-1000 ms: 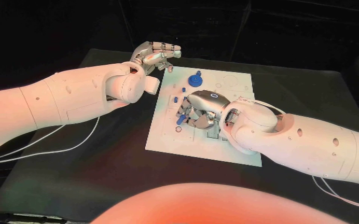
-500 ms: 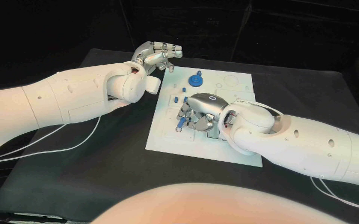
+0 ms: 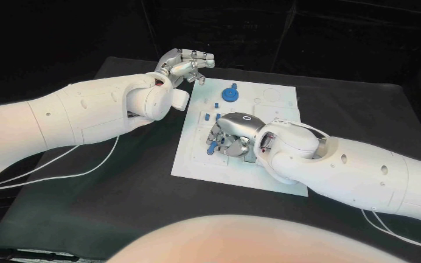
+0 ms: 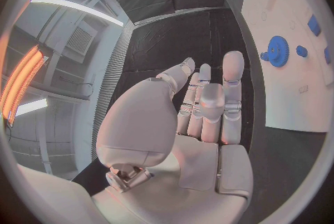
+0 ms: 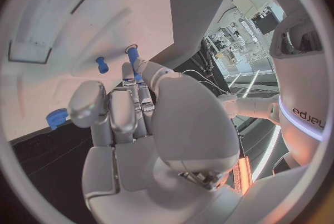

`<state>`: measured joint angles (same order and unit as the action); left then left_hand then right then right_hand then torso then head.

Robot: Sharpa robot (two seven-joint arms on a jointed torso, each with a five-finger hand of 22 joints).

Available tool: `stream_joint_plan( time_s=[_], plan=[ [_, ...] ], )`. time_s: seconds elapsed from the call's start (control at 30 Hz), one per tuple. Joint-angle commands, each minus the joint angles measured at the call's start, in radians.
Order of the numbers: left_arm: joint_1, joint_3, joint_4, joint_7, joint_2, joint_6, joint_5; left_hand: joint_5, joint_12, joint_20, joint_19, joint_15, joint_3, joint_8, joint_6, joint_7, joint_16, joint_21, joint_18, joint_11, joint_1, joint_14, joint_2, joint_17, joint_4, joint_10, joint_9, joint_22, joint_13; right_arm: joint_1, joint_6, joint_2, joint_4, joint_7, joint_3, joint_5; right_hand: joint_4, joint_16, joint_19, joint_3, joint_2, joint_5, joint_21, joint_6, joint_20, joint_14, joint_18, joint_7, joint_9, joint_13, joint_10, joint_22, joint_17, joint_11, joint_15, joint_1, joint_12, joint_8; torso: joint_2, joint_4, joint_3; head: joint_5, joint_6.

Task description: Assemble the parts on the task board

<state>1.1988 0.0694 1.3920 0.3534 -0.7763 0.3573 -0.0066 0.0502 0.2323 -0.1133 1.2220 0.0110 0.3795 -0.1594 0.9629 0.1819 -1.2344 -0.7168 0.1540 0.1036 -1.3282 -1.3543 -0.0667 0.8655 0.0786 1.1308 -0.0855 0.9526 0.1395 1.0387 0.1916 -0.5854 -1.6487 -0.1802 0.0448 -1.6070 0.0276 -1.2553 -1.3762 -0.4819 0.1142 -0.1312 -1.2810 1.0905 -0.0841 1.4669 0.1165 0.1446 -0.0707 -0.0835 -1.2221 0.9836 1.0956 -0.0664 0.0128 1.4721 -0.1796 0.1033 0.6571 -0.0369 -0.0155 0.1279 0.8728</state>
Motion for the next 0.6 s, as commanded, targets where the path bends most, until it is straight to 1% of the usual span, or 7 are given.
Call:
stream_joint_plan(
  time_s=[0.03,0.23,0.47,0.6],
  plan=[
    [0.001,-0.001,0.0,0.002,0.002,-0.011,0.002,0.002,0.005,-0.005,0.0,0.007,-0.004,-0.005,-0.008,0.002,-0.004,0.005,0.015,-0.001,0.001,0.0,0.01,-0.001,0.0,-0.008,0.001,-0.002,0.001,0.0,-0.021,0.002,0.0,0.0,0.0,-0.007,0.003,-0.004,0.003,-0.001,0.001,-0.006,-0.002,0.007,0.003,0.026,-0.011,0.001,-0.001,-0.002,-0.009,0.0,0.002,0.0,0.007,-0.012,0.005,-0.002,0.0,-0.0003,-0.0003,0.002,0.0],
    [0.001,0.0,-0.001,0.001,0.002,-0.012,0.002,0.002,0.005,-0.005,0.0,0.007,-0.004,-0.005,-0.008,0.002,-0.004,0.005,0.015,-0.001,0.001,0.0,0.01,-0.001,0.0,-0.008,0.001,-0.002,0.001,0.0,-0.032,0.004,0.004,-0.012,0.001,-0.017,0.003,-0.003,0.003,0.0,0.002,-0.006,-0.002,0.007,0.003,0.025,-0.011,0.001,-0.001,-0.002,-0.009,0.0,0.001,0.0,0.007,-0.015,0.006,-0.002,0.0,-0.0004,-0.0001,0.005,0.0],
    [0.001,0.0,0.0,0.0,0.001,-0.013,0.002,0.002,0.005,-0.005,0.0,0.007,-0.004,-0.005,-0.008,0.002,-0.004,0.005,0.015,-0.001,0.001,0.0,0.01,-0.001,0.0,-0.008,0.001,-0.002,0.001,-0.002,-0.016,0.01,0.008,-0.034,0.001,-0.049,0.005,-0.001,0.007,0.006,0.006,-0.004,0.001,0.0,0.003,0.024,-0.01,0.003,0.001,-0.002,-0.006,-0.007,-0.004,-0.001,0.006,-0.029,0.015,-0.009,0.0,0.0007,-0.0001,0.003,0.0],
    [0.001,0.0,0.0,0.0,0.001,-0.013,0.002,0.002,0.006,-0.005,0.0,0.007,-0.004,-0.006,-0.008,0.002,-0.004,0.005,0.015,-0.001,0.001,0.0,0.011,-0.001,0.0,-0.008,0.001,-0.002,0.001,-0.003,-0.011,0.017,0.01,-0.043,0.002,-0.075,0.006,-0.002,0.01,0.01,0.011,-0.005,0.003,-0.009,0.001,0.023,-0.009,0.006,0.003,-0.002,-0.001,-0.009,-0.003,-0.004,0.004,-0.038,0.022,-0.016,0.0,-0.0002,-0.0005,0.003,0.0]
  ],
)
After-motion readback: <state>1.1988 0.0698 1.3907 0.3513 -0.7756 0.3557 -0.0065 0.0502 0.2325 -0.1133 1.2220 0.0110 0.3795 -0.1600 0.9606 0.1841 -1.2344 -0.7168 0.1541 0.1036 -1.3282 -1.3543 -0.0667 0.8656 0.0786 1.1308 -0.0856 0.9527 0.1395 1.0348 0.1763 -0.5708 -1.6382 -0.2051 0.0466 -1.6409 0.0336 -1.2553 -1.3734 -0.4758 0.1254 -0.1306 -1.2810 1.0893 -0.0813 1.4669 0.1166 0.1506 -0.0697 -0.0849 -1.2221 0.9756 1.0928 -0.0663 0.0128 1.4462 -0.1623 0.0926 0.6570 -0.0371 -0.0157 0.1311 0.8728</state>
